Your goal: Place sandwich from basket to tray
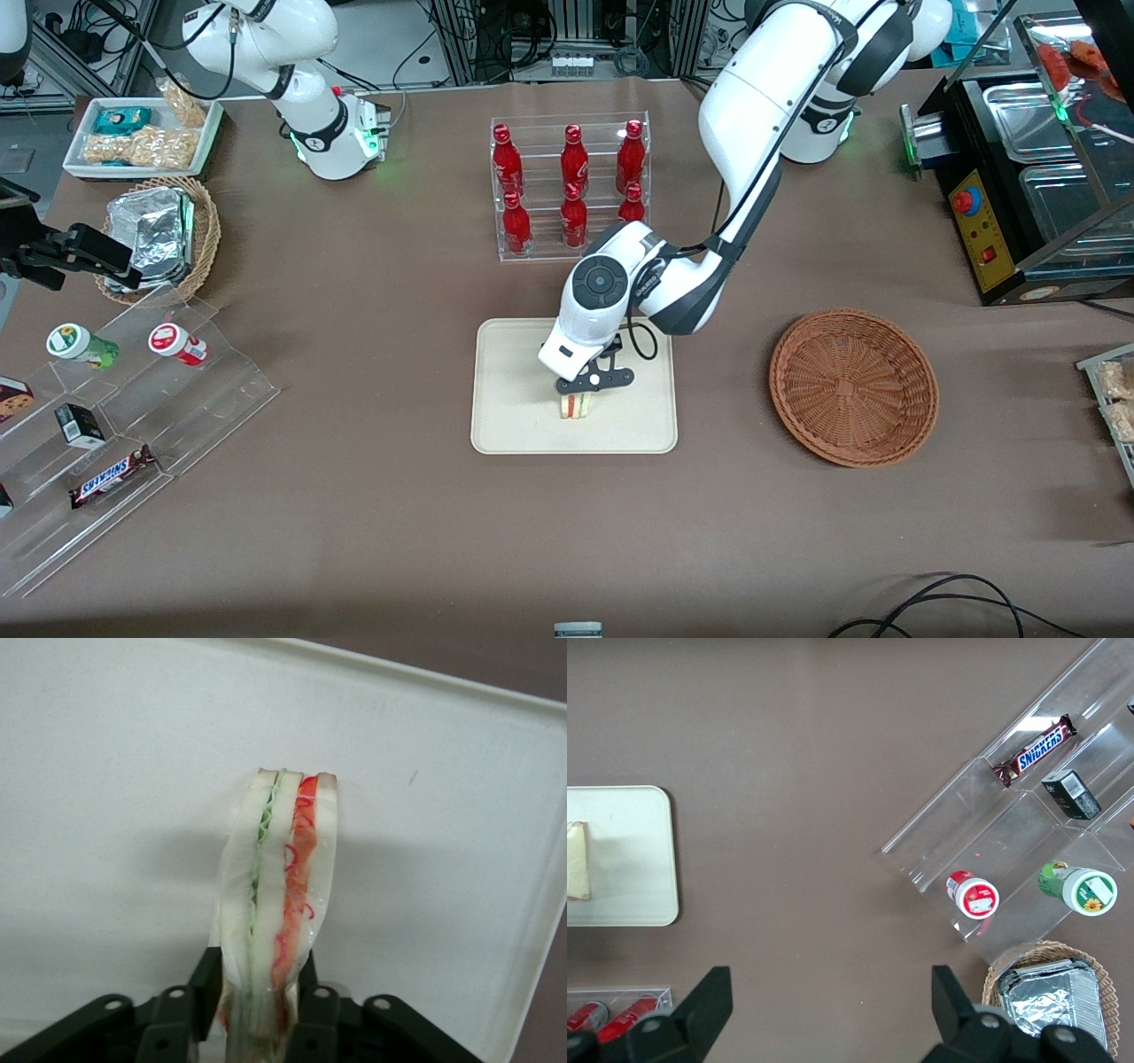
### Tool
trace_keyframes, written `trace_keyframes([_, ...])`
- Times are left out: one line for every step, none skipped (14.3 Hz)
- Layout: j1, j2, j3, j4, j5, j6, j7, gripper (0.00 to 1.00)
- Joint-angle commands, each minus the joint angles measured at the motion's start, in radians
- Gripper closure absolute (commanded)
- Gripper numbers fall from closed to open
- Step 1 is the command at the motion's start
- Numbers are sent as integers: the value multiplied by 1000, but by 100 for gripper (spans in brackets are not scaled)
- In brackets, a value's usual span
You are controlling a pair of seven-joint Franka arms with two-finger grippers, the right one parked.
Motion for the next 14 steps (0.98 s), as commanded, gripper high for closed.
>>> trace_keyframes([-10, -64, 10, 5, 5, -44, -41, 0])
trace_keyframes([-3, -107, 13, -6, 6, -99, -39, 0])
trace_keyframes([-2, -157, 16, -7, 8, -174, -39, 0])
trace_keyframes([0, -200, 21, -10, 11, -245, -30, 0])
trace_keyframes([0, -236, 56, -7, 23, -311, -39, 0])
trace_keyframes([-2, -275, 80, -10, 28, -353, -42, 0])
trace_keyframes([3, -306, 94, -15, 26, -388, -54, 0])
trace_keyframes([21, -331, 119, -18, 25, -431, -82, 0])
trace_keyframes([44, -343, 125, -27, 26, -466, -85, 0])
trace_keyframes([64, -352, 127, -36, 28, -483, -76, 0])
trace_keyframes([99, -372, 125, -64, 28, -490, -73, 0])
trace_keyframes([137, -403, 124, -107, 26, -482, -56, 0])
trace_keyframes([167, -429, 124, -139, 26, -482, -18, 0])
trace_keyframes([203, -461, 124, -182, 26, -482, 37, 0])
